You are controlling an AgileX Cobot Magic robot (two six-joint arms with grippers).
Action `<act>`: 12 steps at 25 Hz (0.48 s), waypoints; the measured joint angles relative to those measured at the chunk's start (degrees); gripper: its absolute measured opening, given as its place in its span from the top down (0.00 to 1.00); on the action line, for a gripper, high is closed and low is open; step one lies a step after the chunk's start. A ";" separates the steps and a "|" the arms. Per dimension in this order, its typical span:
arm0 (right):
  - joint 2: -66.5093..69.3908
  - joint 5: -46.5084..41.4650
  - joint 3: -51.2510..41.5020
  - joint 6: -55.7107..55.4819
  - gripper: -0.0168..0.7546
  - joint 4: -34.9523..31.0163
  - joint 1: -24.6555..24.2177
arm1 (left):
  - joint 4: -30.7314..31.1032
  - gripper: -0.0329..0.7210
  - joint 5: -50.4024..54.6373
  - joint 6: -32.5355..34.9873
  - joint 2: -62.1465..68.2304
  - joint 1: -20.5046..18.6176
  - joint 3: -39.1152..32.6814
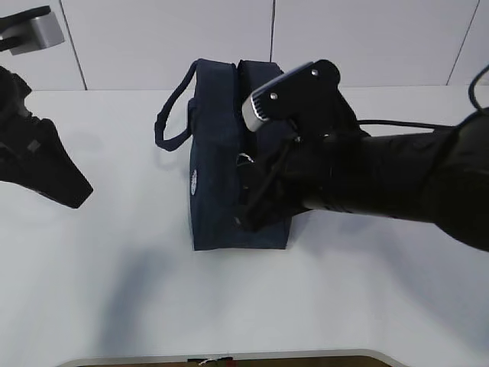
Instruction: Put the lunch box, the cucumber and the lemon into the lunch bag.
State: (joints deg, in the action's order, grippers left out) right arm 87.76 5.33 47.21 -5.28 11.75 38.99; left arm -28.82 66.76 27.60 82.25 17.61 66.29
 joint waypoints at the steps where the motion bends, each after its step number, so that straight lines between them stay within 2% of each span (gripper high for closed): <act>1: 0.00 -0.69 0.98 0.00 0.97 0.54 0.00 | 0.00 0.64 -1.11 0.56 0.00 0.00 -0.61; 7: 0.00 -4.60 5.91 0.00 0.97 1.80 0.00 | -0.14 0.64 -7.48 2.82 0.00 0.17 -3.70; 12: 0.65 -11.01 10.61 0.00 0.97 1.83 0.00 | -0.77 0.64 -14.60 5.00 0.00 2.44 -7.59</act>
State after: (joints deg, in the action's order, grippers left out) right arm 88.41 -5.68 57.81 -5.28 13.58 38.99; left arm -29.59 52.16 32.60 82.25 20.04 58.70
